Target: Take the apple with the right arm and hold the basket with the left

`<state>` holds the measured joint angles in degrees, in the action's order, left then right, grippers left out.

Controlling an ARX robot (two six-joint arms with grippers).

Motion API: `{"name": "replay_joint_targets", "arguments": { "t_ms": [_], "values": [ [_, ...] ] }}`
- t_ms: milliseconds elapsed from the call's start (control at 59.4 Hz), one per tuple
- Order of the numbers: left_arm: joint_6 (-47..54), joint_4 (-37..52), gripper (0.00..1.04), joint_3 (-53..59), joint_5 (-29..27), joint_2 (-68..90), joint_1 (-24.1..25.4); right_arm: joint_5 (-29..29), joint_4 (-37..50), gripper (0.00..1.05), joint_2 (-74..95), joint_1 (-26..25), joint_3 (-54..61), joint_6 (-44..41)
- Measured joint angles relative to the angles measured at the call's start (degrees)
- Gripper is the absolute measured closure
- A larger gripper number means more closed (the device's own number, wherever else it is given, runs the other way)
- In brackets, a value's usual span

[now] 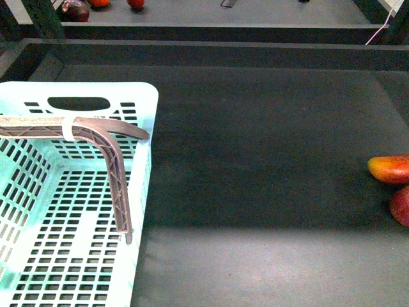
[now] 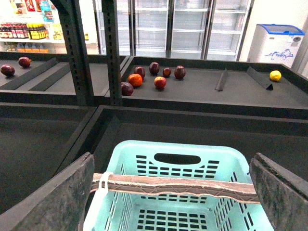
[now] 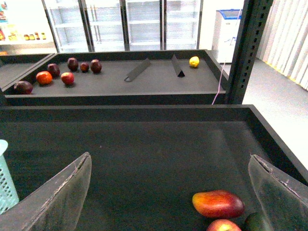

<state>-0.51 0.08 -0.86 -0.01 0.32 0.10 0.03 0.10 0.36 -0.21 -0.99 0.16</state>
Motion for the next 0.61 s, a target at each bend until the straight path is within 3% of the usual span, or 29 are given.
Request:
{"name": "replay_joint_targets", "arguments": {
  "t_ms": [606],
  "values": [
    [0.0,0.0,0.07,0.0,0.0,0.0,0.0,0.0,0.0,0.09,0.0,0.0,0.0,0.0]
  ]
}}
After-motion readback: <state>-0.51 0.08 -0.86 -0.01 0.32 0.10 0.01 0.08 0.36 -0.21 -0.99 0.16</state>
